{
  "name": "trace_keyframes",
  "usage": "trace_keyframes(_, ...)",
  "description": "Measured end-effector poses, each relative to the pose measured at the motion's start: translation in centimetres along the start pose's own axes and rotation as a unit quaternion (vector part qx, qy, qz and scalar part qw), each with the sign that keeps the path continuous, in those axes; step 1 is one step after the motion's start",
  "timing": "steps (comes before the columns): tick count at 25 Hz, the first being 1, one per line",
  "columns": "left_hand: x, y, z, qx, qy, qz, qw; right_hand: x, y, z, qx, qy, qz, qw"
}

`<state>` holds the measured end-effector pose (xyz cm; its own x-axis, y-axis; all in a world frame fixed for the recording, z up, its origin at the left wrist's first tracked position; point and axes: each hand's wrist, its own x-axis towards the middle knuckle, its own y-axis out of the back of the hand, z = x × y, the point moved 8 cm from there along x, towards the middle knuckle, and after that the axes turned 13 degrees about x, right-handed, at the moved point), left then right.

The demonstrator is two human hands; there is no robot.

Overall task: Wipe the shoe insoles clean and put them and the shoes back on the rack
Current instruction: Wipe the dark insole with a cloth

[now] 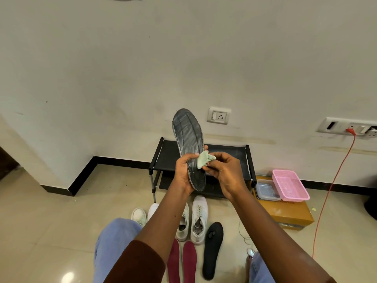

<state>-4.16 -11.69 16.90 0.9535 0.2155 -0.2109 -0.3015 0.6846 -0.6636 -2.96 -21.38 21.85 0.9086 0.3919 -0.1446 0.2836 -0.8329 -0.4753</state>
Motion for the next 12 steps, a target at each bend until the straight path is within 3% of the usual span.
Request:
trace_keyframes(7,0.2,1.3,-0.3,0.094,0.013,0.050,0.994,1.1,1.1,-0.3,-0.020,0.010,0.060,0.998)
trace_keyframes(10,0.0,0.8,0.3,0.084,-0.008,0.062,0.994,1.3,1.9,-0.9,-0.170,0.080,0.099,0.977)
trace_keyframes(12,0.1,0.7,0.8,0.092,-0.022,0.077,0.993,1.2,1.2,-1.1,-0.243,0.103,0.080,0.961)
